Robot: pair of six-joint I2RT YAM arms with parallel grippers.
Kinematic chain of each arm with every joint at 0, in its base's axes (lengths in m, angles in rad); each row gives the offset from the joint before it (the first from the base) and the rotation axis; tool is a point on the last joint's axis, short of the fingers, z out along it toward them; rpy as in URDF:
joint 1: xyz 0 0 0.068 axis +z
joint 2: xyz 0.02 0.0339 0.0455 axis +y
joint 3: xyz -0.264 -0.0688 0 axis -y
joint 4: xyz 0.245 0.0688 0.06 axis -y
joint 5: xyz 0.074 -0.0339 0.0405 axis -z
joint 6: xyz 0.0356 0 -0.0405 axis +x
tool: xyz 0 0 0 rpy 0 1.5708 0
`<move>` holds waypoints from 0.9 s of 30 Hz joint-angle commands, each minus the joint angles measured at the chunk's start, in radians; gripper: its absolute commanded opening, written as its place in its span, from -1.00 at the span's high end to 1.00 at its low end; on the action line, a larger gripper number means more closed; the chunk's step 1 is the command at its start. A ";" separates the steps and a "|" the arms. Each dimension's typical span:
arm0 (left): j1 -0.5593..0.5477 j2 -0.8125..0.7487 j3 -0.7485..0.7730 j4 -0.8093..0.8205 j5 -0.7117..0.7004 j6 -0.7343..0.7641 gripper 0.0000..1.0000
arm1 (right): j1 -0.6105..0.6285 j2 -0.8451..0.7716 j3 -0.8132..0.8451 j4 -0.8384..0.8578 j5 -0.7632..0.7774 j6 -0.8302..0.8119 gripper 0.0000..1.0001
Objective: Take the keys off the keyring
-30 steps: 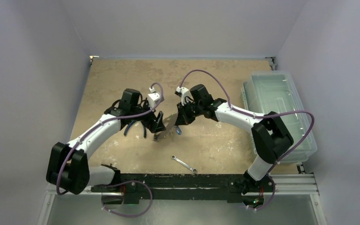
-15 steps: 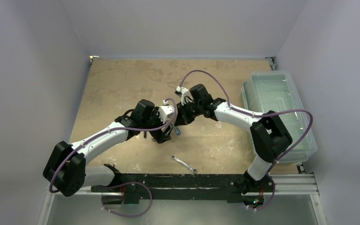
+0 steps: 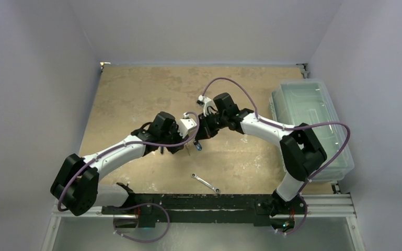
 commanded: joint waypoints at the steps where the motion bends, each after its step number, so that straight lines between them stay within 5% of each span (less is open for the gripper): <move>1: -0.005 -0.003 0.037 -0.004 -0.011 0.022 0.74 | -0.014 -0.015 0.015 0.026 -0.043 0.010 1.00; 3: -0.005 -0.012 0.045 -0.011 0.003 0.022 1.00 | -0.018 -0.013 0.016 0.023 -0.049 0.008 1.00; 6: -0.005 -0.023 0.074 -0.040 0.027 0.023 1.00 | -0.037 -0.011 0.024 0.003 -0.057 -0.007 1.00; 17: 0.016 -0.002 0.240 -0.287 0.269 0.145 1.00 | -0.134 -0.125 0.064 -0.060 -0.155 -0.282 -0.44; 27: 0.159 0.050 0.330 -0.435 0.535 0.297 1.00 | -0.135 -0.122 0.053 -0.103 -0.350 -0.545 -0.67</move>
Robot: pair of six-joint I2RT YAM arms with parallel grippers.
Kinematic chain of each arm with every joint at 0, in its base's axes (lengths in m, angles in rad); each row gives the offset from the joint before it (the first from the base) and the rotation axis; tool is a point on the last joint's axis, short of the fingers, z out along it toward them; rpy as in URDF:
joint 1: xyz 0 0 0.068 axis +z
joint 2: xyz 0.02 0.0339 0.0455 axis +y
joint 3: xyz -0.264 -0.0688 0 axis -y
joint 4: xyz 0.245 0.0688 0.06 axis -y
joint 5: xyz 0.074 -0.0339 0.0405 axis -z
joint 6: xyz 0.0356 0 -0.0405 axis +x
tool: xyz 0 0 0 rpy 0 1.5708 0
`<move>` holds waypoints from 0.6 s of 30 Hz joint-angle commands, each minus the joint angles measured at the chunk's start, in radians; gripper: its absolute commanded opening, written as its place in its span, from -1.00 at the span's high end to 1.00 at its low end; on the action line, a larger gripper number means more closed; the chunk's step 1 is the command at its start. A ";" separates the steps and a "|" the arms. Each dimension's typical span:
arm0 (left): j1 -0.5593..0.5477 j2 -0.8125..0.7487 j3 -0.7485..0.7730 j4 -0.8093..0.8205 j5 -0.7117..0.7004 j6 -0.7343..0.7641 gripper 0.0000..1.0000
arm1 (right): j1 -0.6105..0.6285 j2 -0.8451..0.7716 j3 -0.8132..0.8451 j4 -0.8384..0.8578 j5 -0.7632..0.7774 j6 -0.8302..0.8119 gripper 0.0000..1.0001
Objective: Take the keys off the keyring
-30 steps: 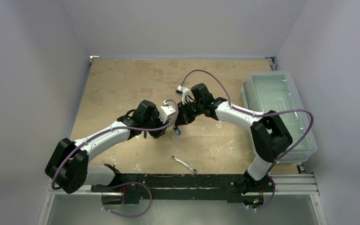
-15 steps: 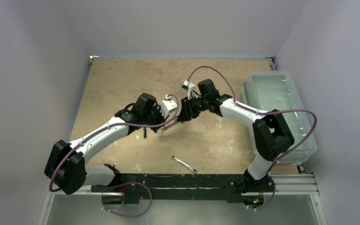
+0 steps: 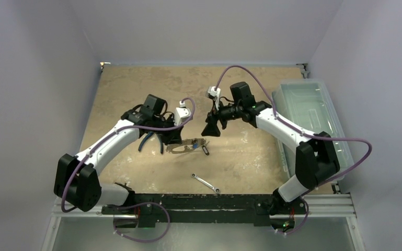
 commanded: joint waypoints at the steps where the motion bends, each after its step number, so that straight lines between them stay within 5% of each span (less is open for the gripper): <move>1: 0.024 0.027 0.073 -0.075 0.175 0.100 1.00 | 0.002 0.012 0.007 -0.001 -0.163 -0.125 -0.68; 18: 0.034 0.066 0.041 0.008 0.188 0.101 1.00 | 0.124 0.131 -0.173 0.274 -0.166 -0.139 -0.57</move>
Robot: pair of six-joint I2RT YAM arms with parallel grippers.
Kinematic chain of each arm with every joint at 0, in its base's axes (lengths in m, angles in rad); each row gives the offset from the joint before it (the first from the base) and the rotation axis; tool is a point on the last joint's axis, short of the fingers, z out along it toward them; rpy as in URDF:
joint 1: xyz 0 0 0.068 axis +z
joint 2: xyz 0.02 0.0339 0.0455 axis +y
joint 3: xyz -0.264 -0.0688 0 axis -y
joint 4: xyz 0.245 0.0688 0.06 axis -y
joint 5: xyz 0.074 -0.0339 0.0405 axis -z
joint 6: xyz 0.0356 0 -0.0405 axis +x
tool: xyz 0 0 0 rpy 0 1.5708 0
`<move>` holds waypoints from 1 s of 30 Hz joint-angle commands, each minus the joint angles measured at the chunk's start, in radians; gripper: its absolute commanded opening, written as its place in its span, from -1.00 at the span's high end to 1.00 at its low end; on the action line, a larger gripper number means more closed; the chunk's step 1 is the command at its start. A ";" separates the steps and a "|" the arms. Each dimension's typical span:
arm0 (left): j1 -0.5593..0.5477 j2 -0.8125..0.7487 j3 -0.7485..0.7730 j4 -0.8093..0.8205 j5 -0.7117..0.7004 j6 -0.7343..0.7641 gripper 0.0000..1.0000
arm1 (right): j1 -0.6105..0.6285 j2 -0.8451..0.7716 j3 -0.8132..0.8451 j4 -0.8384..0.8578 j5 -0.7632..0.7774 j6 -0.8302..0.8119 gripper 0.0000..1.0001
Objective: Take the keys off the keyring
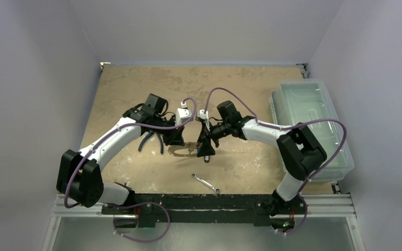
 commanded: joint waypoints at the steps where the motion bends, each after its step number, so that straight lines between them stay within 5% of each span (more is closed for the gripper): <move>1: 0.013 0.021 0.011 0.053 0.051 0.028 1.00 | 0.017 0.019 0.013 0.085 -0.026 -0.042 -0.53; 9: 0.063 0.039 0.000 0.095 0.077 0.026 1.00 | 0.021 0.021 -0.020 0.159 -0.019 -0.034 0.05; 16: 0.111 0.043 0.001 0.222 0.048 -0.112 1.00 | 0.019 0.039 0.007 0.163 -0.039 0.065 0.87; 24: 0.243 0.009 0.099 0.238 0.040 -0.222 -0.27 | -0.038 0.073 0.012 0.297 -0.079 0.398 1.00; 26: 0.255 -0.057 0.082 0.266 -0.005 -0.230 -0.44 | -0.050 0.062 -0.013 0.390 -0.071 0.513 1.00; 30: 0.253 -0.131 0.027 0.264 0.011 -0.239 -0.48 | -0.056 0.032 -0.050 0.559 0.022 0.700 1.00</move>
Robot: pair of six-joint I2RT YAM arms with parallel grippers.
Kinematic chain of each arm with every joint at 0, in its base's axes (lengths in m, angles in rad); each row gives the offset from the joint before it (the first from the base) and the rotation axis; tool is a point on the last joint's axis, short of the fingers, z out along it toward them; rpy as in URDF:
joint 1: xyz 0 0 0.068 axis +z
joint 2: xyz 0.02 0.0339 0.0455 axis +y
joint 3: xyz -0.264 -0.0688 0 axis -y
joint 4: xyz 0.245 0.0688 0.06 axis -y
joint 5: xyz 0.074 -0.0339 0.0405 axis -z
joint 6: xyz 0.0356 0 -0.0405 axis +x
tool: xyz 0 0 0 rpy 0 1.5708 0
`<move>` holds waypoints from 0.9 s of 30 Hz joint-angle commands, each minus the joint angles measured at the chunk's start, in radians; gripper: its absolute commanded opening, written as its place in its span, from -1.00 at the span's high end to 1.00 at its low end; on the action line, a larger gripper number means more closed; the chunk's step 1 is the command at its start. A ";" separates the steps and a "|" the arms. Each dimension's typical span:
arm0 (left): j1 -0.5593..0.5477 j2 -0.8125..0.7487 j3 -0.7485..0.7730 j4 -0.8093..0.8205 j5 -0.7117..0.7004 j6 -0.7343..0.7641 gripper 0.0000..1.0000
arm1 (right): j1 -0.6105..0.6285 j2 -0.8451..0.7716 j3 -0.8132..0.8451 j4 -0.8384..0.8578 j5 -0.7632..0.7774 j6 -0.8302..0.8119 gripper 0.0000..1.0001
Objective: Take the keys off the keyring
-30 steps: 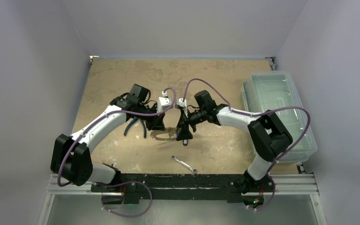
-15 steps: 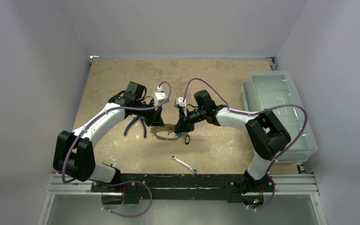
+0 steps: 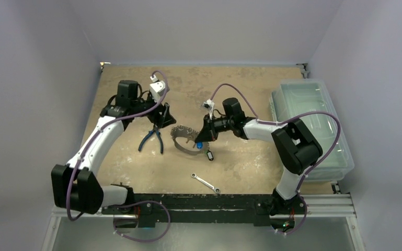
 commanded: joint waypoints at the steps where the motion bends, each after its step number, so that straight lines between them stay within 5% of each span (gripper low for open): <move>1: -0.008 -0.097 -0.027 0.029 0.033 -0.022 -0.47 | -0.009 -0.056 -0.009 0.249 0.063 0.273 1.00; 10: -0.071 -0.089 -0.076 0.059 0.046 -0.047 -0.19 | -0.006 -0.093 0.006 0.277 0.156 0.348 1.00; 27: -0.165 -0.002 -0.097 0.217 -0.070 -0.110 -0.05 | 0.019 -0.111 -0.011 0.327 0.117 0.406 1.00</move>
